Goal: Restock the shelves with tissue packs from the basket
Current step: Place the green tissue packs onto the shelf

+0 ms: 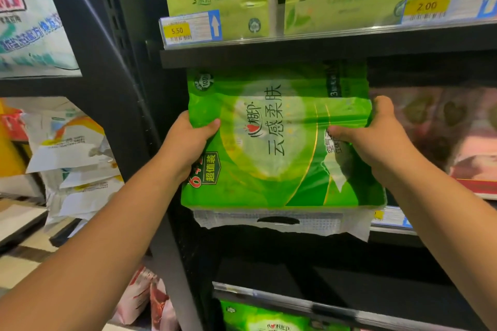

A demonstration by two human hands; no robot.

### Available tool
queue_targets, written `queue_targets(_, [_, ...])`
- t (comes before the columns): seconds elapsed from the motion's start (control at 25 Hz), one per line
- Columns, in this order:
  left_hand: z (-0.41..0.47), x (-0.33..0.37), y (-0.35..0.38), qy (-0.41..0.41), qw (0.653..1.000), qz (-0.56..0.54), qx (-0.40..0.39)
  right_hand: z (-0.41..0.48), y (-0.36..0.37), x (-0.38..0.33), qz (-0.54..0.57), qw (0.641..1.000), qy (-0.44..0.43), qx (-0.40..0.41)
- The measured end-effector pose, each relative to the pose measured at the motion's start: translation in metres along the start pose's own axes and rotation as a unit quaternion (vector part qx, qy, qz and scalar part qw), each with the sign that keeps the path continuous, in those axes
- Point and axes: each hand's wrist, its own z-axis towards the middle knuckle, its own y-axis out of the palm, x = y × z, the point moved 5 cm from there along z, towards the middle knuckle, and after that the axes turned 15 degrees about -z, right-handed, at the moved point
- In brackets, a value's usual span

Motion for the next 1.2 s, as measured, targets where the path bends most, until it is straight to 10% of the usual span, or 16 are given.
queue_targets(0.84, [0.062,-0.017,-0.012,0.028,0.991,0.111,0.068,0.022,0.053,-0.005,-0.033,0.998,0.048,-0.001])
queue_targets(1.2, [0.019,-0.051,0.027,0.207,0.792,0.57,-0.072,0.018,0.078,0.022,-0.012,1.0,-0.018,0.017])
